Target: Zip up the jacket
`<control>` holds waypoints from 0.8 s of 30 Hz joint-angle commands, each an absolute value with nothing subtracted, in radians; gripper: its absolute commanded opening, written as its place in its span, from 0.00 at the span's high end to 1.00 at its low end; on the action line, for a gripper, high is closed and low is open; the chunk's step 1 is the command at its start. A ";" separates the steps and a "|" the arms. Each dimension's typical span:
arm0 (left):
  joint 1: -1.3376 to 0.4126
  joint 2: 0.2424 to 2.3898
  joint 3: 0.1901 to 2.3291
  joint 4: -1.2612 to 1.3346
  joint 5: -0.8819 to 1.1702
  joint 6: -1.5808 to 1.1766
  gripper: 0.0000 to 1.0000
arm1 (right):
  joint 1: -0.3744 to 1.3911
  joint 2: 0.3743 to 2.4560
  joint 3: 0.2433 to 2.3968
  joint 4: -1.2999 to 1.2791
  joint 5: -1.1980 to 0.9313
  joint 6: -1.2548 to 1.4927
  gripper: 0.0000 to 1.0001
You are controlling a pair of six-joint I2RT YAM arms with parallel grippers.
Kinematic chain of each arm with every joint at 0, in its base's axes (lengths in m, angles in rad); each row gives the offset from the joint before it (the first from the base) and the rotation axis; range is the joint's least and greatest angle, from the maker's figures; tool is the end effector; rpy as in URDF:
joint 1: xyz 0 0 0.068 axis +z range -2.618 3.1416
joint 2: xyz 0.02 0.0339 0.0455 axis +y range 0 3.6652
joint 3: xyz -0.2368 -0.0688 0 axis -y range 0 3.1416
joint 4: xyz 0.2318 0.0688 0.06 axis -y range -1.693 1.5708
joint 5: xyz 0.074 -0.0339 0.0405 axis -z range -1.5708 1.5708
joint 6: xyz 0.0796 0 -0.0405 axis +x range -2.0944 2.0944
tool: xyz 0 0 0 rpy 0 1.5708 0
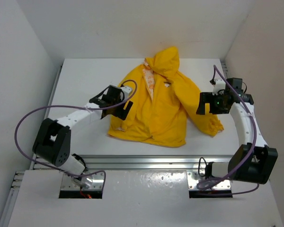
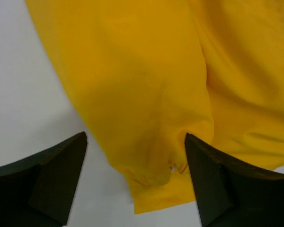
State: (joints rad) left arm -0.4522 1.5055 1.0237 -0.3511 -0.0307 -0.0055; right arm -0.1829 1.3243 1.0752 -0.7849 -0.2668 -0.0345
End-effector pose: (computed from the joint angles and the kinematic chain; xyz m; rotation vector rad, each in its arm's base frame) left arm 0.3079 -0.1468 0.1819 0.5200 2.3538 -0.1754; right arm 0.2779 -0.0301 0.2146 0.0959 2.5685 0.2660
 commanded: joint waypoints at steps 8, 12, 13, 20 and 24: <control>-0.500 1.713 1.095 -0.385 -0.161 -0.057 0.68 | 0.029 1.336 0.994 -0.630 -0.151 -0.051 0.00; -0.500 1.713 1.132 -0.394 -0.172 -0.043 1.00 | 0.096 1.423 0.988 -0.511 -0.003 -0.069 0.00; -0.500 1.713 1.132 -0.394 -0.172 -0.043 1.00 | 0.106 1.477 0.999 -0.493 0.030 -0.071 0.00; -0.447 1.597 1.189 -0.405 -0.159 -0.008 1.00 | 0.120 1.704 1.098 -0.391 0.260 -0.179 0.00; -0.362 1.533 1.255 -0.405 -0.190 0.014 1.00 | 0.051 1.795 1.135 -0.313 0.377 -0.227 0.02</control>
